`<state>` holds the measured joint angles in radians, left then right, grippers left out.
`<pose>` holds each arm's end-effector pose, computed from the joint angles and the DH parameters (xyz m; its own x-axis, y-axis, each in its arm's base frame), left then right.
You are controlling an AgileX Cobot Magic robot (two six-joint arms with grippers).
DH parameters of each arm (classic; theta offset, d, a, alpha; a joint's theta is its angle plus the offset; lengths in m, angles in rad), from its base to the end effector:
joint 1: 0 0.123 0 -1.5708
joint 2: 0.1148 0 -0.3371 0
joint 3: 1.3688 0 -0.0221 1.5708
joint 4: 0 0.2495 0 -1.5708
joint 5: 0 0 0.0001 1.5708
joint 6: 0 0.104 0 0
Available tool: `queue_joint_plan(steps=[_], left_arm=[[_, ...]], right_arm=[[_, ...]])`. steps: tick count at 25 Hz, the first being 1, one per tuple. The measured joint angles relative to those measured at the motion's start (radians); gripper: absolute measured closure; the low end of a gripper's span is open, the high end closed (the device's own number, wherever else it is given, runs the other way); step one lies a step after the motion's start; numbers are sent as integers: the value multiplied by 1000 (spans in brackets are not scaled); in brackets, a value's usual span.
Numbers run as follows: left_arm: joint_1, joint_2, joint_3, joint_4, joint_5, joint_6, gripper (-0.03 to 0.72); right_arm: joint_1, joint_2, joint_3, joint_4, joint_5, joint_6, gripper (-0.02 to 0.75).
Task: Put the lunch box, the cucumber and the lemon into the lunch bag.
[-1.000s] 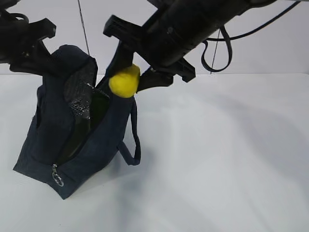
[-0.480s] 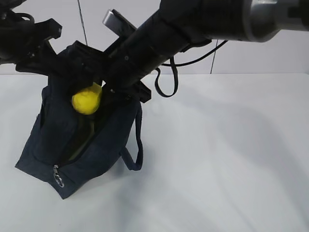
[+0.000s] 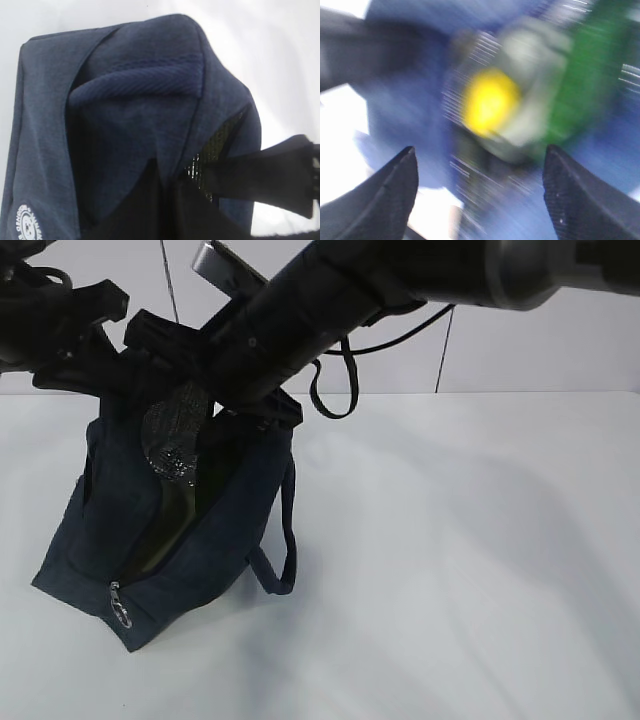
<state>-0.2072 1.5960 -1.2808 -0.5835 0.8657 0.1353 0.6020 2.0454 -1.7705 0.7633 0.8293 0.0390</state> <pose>0.3293 -0.1139 0.3423 -0.9040 -0.0565 -0.4239 0.1733 0.8578 -0.4839 0.3781 0.3242 0.3108 -0.9477 -0.0509 -0.3151 -0.2661 0.6711 0.6920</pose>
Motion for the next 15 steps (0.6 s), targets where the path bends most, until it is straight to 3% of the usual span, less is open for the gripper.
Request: queue_joint_plan(steps=[6, 15], left_arm=[[0, 0, 0, 0, 0, 0, 695], [0, 0, 0, 5, -2, 2, 695]], right_arm=[[-4, -2, -100, -175, 186, 22, 151], [-4, -84, -132, -560, 398, 162, 176]])
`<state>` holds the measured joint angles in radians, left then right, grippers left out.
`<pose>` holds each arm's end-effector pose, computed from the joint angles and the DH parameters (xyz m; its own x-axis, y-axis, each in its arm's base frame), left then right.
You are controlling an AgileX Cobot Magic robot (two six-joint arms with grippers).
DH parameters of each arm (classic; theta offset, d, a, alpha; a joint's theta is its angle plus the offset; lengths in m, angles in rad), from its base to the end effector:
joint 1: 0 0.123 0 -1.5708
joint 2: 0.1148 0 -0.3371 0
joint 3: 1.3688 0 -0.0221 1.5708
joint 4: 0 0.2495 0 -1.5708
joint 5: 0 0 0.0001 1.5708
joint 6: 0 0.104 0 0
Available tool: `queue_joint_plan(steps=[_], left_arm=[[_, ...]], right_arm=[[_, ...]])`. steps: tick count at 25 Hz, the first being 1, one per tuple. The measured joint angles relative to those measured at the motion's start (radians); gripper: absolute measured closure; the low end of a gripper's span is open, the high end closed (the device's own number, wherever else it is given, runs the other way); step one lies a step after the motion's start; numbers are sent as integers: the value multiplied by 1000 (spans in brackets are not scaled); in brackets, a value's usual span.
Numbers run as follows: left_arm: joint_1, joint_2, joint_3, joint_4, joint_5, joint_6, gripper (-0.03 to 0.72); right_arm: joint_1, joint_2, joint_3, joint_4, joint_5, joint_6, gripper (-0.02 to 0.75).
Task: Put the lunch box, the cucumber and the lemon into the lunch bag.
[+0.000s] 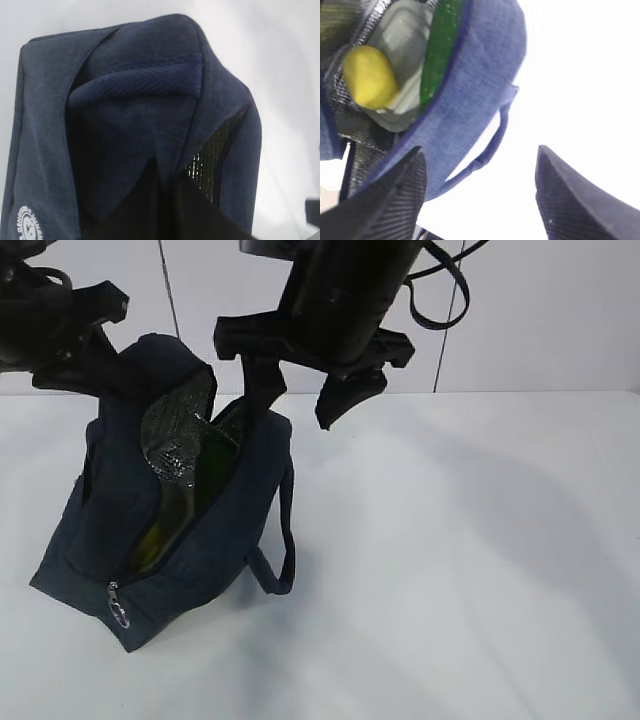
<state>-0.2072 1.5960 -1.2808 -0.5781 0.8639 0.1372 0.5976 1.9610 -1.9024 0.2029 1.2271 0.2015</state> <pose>0.3295 -0.1135 0.3421 -0.9025 -0.0525 -0.4274 0.1765 0.8603 -0.4783 0.3605 0.2693 0.3523 -0.9033 -0.2972 -0.3093 -0.3828 0.8839 0.2688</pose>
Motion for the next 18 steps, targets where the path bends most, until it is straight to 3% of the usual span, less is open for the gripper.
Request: queue_joint_plan(steps=[7, 18], left_arm=[[0, 0, 0, 10, -2, 0, 695], [0, 0, 0, 21, -13, 0, 695]], right_arm=[[-10, 0, 0, -40, 4, 13, 221], [-23, -48, 57, -48, 8, -14, 225]])
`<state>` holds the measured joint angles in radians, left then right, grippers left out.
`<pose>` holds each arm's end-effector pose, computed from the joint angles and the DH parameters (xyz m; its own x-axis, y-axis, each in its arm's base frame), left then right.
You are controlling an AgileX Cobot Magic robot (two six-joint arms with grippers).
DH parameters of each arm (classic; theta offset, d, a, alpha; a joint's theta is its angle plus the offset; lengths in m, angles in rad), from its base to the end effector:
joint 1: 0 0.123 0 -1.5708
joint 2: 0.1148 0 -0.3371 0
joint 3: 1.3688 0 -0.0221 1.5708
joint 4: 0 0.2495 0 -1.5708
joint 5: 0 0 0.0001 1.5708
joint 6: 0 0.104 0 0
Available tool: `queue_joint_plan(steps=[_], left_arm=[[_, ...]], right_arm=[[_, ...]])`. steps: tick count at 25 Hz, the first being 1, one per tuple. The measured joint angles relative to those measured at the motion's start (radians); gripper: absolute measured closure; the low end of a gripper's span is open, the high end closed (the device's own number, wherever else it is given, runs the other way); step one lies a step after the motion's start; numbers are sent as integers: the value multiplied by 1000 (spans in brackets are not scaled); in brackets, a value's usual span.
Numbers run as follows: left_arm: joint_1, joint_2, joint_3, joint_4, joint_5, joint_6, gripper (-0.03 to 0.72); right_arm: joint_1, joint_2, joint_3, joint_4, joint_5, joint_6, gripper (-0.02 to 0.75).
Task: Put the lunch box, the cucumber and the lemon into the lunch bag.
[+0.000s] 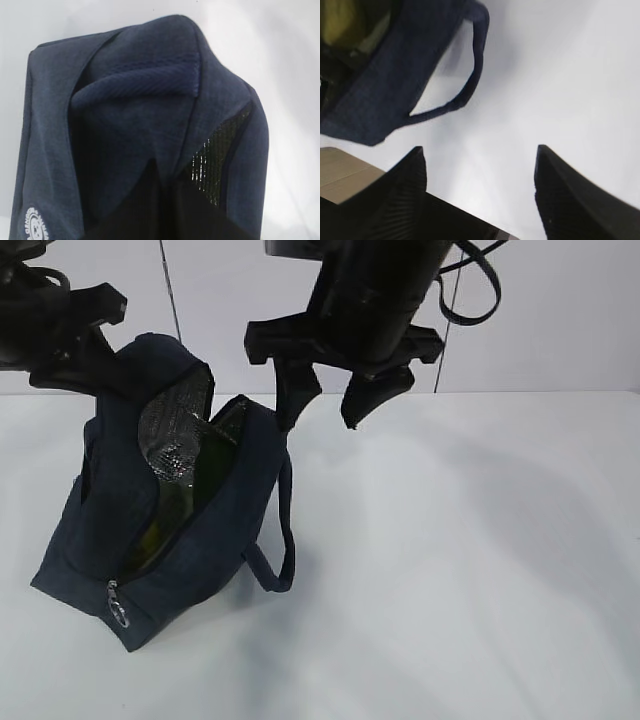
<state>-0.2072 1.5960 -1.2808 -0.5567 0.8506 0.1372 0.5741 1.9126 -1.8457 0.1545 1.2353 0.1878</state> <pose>0.3309 -0.1118 0.3417 -0.8956 -0.0458 -0.4424 0.1820 0.8699 -0.4585 0.3560 0.2482 0.3564 -0.9010 -0.3038 -0.3096 -0.3777 0.9005 0.2154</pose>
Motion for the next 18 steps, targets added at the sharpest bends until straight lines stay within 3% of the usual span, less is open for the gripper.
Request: queue_joint_plan(steps=[6, 12, 18], left_arm=[[0, 0, 0, 2, -4, 0, 695], [0, 0, 0, 2, -6, 2, 695], [0, 0, 0, 2, -6, 18, 695]], right_arm=[[2, -151, 224, 7, -30, -4, 225], [2, -317, 506, 61, -309, -8, 225], [4, -353, 702, 320, -533, -156, 225]])
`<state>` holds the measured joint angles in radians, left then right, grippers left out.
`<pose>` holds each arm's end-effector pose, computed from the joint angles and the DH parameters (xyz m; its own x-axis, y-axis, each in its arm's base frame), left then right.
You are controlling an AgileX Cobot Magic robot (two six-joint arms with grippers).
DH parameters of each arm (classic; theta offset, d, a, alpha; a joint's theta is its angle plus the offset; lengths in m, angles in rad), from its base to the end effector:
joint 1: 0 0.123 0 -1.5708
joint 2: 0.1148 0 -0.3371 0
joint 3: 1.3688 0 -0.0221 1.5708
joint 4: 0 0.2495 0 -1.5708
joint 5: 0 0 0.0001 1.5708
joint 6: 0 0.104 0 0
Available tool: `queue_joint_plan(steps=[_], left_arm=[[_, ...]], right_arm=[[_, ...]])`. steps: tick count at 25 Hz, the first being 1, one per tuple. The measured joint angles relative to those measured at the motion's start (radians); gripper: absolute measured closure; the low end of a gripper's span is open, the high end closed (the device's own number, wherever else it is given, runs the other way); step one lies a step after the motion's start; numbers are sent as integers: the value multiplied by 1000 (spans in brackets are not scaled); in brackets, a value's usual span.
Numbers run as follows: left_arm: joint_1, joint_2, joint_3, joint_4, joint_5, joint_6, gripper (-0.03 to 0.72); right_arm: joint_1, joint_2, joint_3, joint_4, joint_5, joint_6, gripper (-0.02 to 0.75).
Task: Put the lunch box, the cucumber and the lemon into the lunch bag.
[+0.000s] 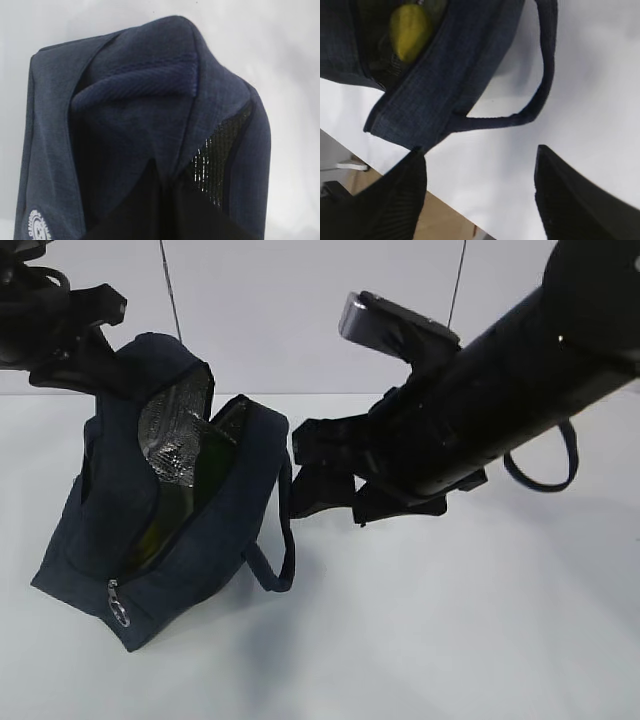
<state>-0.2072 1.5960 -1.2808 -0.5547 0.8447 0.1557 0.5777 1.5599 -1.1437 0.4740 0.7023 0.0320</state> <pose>0.3315 -0.1116 0.3419 -0.8896 -0.0313 -0.4557 0.1987 0.8718 -0.4478 0.2630 0.2081 0.3163 -0.8974 -0.1353 -0.4200 -0.3338 0.8307 0.4456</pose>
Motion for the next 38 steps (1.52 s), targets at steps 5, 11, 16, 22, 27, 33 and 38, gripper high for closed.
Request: queue_joint_plan(steps=[5, 11, 16, 22, 27, 33, 38], left_arm=[[0, 0, 0, 1, 0, 8, 695], [0, 0, 0, 1, 0, 23, 695], [0, 0, 0, -19, 0, 34, 695], [0, 0, 0, -45, 0, 38, 695], [0, 0, 0, -56, 10, 38, 695], [0, 0, 0, -72, 15, 40, 695], [0, 0, 0, -74, 17, 40, 695]], right_arm=[[-16, 0, 96, 244, -127, -202, 225], [-136, 31, 107, 651, -138, -599, 225], [-188, 107, 107, 971, -56, -899, 225], [-199, 236, 107, 1184, 12, -1095, 257], [-203, 304, 107, 1277, 57, -1193, 330], [-203, 362, 107, 1292, 92, -1231, 391], [-203, 366, 107, 1294, 113, -1252, 553]])
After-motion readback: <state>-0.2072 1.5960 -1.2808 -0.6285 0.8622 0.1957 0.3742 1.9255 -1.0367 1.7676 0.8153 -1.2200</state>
